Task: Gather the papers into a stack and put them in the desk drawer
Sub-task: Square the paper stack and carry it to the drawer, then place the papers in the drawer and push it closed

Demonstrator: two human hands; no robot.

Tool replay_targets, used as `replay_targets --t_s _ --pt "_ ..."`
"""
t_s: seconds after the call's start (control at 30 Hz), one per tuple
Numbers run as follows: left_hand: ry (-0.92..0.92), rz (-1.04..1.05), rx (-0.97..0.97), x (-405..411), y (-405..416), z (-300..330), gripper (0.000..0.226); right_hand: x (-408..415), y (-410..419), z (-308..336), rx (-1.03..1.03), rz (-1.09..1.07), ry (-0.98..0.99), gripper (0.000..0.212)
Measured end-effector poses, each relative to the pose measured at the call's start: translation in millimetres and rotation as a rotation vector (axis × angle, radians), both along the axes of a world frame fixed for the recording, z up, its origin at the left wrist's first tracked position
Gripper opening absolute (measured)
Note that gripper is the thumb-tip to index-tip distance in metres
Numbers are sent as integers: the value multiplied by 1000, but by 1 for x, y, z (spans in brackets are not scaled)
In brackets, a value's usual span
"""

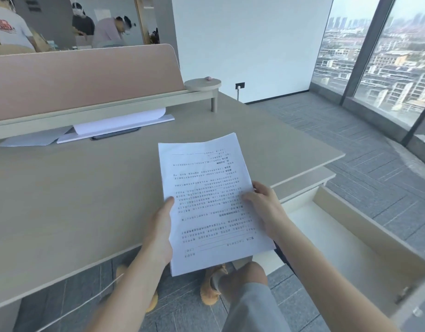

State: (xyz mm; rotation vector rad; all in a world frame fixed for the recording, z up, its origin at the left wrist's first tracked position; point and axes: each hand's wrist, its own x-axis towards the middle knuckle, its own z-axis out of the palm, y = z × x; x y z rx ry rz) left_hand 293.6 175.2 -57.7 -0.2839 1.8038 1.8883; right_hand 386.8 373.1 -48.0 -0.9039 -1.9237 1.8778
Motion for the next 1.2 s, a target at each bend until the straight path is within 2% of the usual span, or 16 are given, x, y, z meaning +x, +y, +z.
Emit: replay_targets --t_s 0.17,0.3,0.43,0.53,0.73,0.8,0.9,1.0,1.03,1.1,1.2 --pt "29 -111 -10 41 42 6 27 47 39 -6 59 -63 -13 29" --pt "62 -138 -18 69 83 6 34 84 79 -12 62 -128 -10 33" --pt "86 -171 -5 97 128 5 21 120 121 -21 55 -189 -49 31" --pt "111 -234 10 116 159 -5 24 145 153 -30 29 -252 -77 27" --pt "124 -397 -85 133 209 -45 12 179 208 -58 29 -283 -206 33" --pt "143 -457 -140 134 221 -62 14 185 222 -66 39 -270 -241 31" --pt "283 -539 -261 144 232 -64 14 188 240 -74 86 -264 -298 29" --pt "454 -567 -285 153 235 -60 53 190 255 -82 125 -255 -340 33" --pt "517 -585 -290 154 237 -64 60 190 260 -86 125 -250 -350 34" --pt "626 -646 -324 154 241 -74 50 190 269 -93 122 -238 -374 36" --pt "710 -792 -426 155 249 -93 18 186 279 -104 144 -209 -446 37"
